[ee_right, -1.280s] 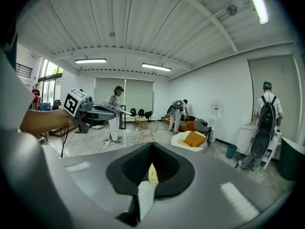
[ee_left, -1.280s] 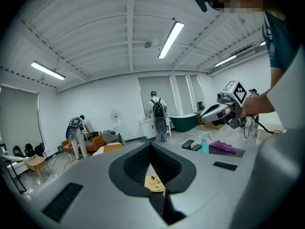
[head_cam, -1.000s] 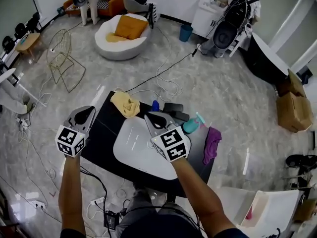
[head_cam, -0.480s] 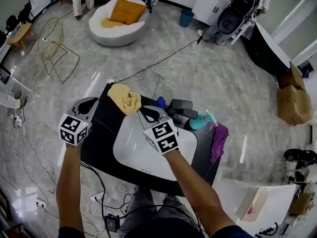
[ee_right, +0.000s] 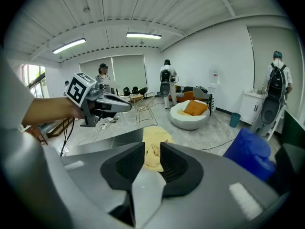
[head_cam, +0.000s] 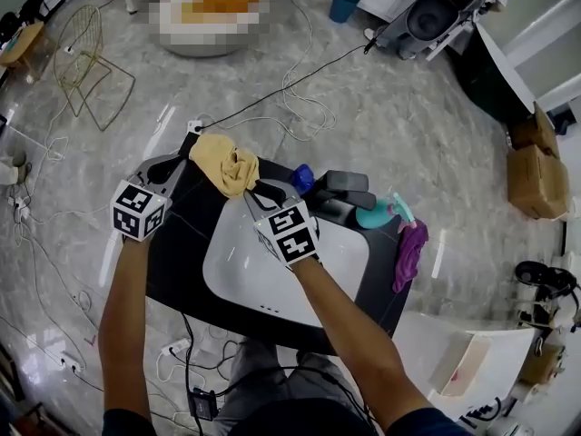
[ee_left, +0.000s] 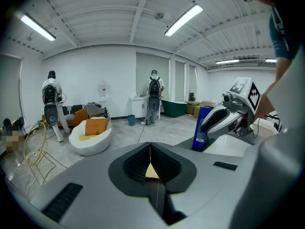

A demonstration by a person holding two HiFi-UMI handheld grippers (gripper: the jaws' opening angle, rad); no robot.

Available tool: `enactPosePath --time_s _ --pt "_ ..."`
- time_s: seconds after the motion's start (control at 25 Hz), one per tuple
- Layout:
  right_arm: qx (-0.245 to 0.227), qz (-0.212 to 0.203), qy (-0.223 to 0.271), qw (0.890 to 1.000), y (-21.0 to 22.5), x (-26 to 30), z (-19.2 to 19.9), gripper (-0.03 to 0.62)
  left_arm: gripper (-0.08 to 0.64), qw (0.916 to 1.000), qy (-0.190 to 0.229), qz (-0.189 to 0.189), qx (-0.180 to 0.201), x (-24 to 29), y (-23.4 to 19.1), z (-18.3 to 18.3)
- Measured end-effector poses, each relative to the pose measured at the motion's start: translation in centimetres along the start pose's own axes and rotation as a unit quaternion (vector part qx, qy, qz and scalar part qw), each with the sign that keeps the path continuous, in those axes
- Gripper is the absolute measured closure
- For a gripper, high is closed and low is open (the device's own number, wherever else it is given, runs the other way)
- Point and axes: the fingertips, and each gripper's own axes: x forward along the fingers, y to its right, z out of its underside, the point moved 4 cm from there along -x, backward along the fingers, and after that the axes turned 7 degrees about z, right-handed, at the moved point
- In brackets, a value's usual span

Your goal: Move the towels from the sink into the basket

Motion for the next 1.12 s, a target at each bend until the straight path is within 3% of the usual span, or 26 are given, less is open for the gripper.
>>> enactPosePath --time_s 0.28,0.44,0.64,0.96,1.12 --pt "0.009 0.004 -0.039 0.999 0.5 4.2 3.5 0.448 0.551 0.9996 -0.02 0.009 -0.02 4.1 -2.0 3.2" --pt "0.015 0.008 -0.054 0.998 0.9 6.1 4.8 0.434 0.475 0.999 -0.029 0.015 -0.031 6.0 -3.0 4.5" --pt "0.019 0.01 -0.072 0.997 1.5 8.1 6.3 0.428 0.437 0.9982 -0.035 0.025 -0.041 8.0 -3.7 5.6" --pt "0.007 0.004 -0.094 0.996 1.7 9.9 7.2 0.443 0.44 0.996 -0.065 0.041 -0.045 9.9 -4.1 7.2" --pt "0.012 -0.005 -0.103 0.995 1.3 10.0 7.1 0.48 0.49 0.9942 -0.086 0.047 -0.046 10.5 -3.8 8.2"
